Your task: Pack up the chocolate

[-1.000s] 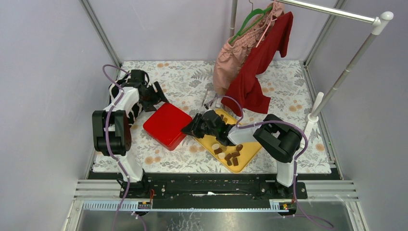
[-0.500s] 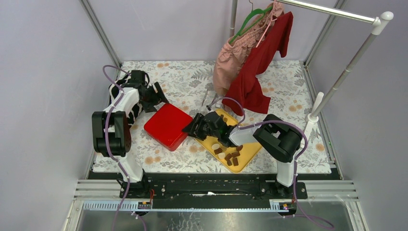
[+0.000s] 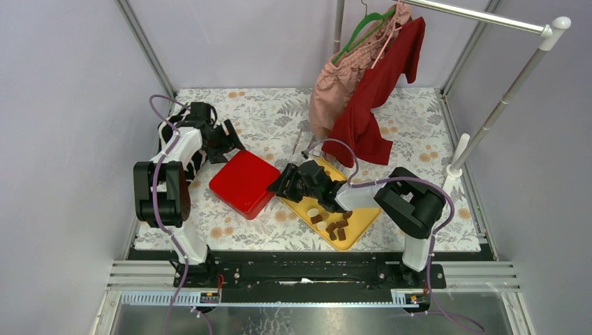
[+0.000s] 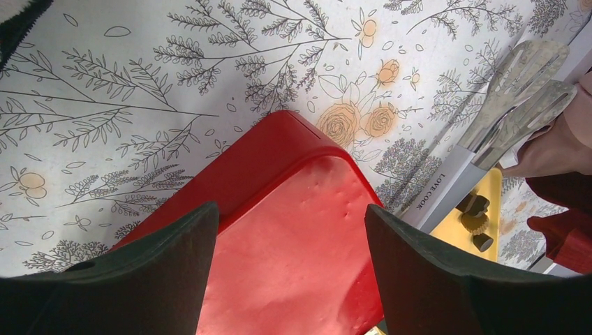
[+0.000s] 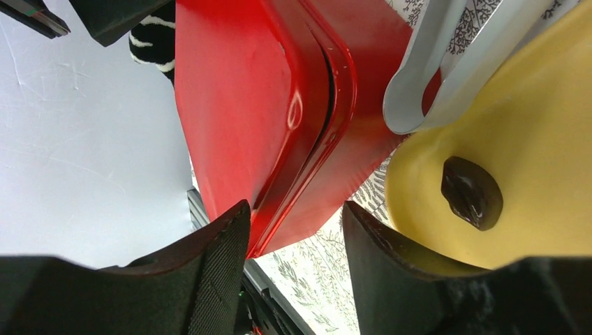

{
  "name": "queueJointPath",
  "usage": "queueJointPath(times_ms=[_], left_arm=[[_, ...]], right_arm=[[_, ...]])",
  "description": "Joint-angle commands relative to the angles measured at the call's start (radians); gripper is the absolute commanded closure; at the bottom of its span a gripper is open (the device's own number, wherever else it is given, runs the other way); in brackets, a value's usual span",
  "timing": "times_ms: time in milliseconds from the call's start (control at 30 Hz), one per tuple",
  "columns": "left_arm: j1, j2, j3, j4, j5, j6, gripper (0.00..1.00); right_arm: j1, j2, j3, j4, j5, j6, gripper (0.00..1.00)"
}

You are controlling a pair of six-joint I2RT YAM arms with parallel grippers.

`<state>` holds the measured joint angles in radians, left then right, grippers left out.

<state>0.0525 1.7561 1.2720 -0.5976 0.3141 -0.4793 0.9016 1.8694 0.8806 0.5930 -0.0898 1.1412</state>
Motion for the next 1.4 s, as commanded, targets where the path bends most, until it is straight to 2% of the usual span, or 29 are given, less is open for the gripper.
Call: queueJointPath(times_ms=[0, 200, 367, 533, 667, 767, 867, 1033, 1367], left_arm=[[-0.005, 0.006, -0.001, -0.021, 0.016, 0.0, 0.16], [-0.004, 0.034, 0.01, -0.014, 0.085, -0.002, 0.2], [-0.005, 0.043, 0.022, -0.038, 0.051, 0.001, 0.24], [-0.005, 0.038, 0.022, -0.045, -0.01, 0.005, 0.1], [-0.006, 0.059, 0.016, -0.063, -0.029, 0.012, 0.09], [-0.006, 0.061, 0.009, -0.063, -0.01, 0.01, 0.13], [-0.004, 0.043, 0.01, -0.06, 0.009, 0.006, 0.24], [-0.005, 0.001, 0.029, -0.073, 0.017, 0.0, 0.35], [-0.003, -0.057, 0.033, -0.084, 0.054, -0.01, 0.41]], right_arm=[[-0.009, -0.055, 0.03, -0.05, 0.035, -0.062, 0.45], [-0.009, -0.035, 0.034, -0.024, 0.013, -0.046, 0.52], [-0.009, -0.037, 0.031, -0.006, -0.002, -0.044, 0.55], [-0.009, -0.058, 0.033, 0.004, -0.012, -0.046, 0.48], [-0.008, -0.062, 0.045, 0.005, -0.02, -0.047, 0.45], [-0.009, -0.053, 0.052, 0.002, -0.025, -0.044, 0.44], [-0.01, -0.041, 0.051, 0.007, -0.025, -0.036, 0.44], [-0.009, -0.026, 0.053, 0.007, -0.024, -0.03, 0.44], [-0.01, 0.005, 0.052, 0.025, -0.033, -0.01, 0.42]])
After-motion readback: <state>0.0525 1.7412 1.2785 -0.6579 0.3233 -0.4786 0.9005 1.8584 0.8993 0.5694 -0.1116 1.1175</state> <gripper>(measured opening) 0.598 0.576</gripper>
